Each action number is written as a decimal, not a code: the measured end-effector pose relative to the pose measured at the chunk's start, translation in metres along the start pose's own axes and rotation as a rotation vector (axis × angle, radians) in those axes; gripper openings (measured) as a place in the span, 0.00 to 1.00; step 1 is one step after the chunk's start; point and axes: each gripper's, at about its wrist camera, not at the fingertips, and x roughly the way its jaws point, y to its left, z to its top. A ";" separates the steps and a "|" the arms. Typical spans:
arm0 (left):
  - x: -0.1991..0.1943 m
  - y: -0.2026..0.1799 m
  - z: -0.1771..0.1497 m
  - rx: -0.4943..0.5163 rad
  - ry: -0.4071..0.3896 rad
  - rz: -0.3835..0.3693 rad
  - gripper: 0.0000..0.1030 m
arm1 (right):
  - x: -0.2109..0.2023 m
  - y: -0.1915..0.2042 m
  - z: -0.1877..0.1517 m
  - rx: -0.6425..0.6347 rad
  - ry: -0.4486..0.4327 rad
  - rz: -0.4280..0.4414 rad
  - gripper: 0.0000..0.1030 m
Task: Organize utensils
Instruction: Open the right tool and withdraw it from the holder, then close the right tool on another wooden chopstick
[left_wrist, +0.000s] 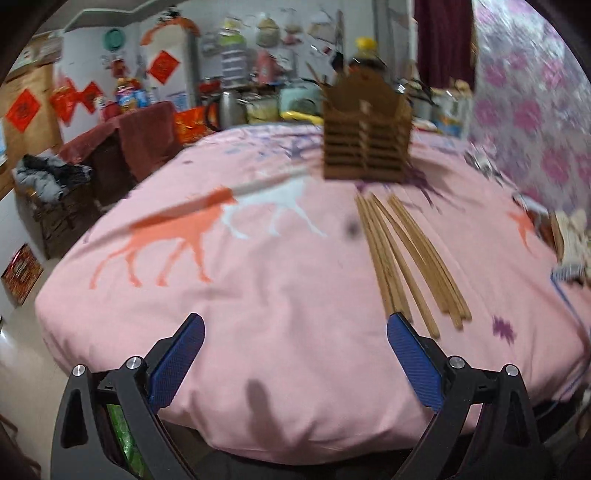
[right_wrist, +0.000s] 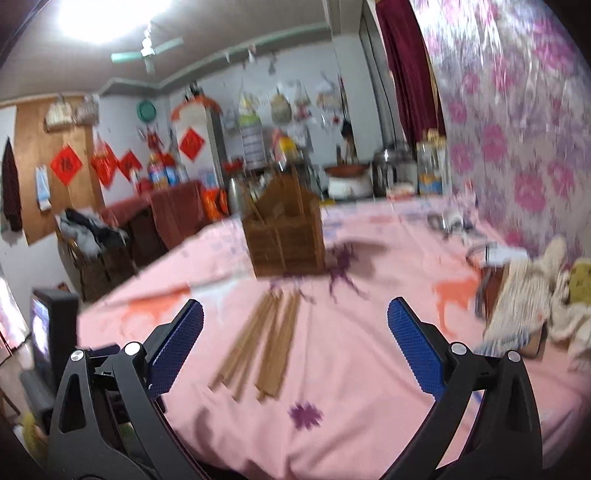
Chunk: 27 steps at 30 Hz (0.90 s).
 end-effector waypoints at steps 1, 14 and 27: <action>0.003 -0.005 -0.004 0.019 0.006 -0.008 0.94 | 0.006 -0.002 -0.005 0.003 0.020 -0.009 0.93; 0.043 -0.033 -0.003 0.114 0.052 -0.029 0.94 | 0.033 -0.024 -0.027 0.076 0.133 -0.034 0.93; 0.048 -0.032 0.004 0.101 0.035 -0.084 0.07 | 0.034 -0.023 -0.029 0.079 0.142 -0.035 0.93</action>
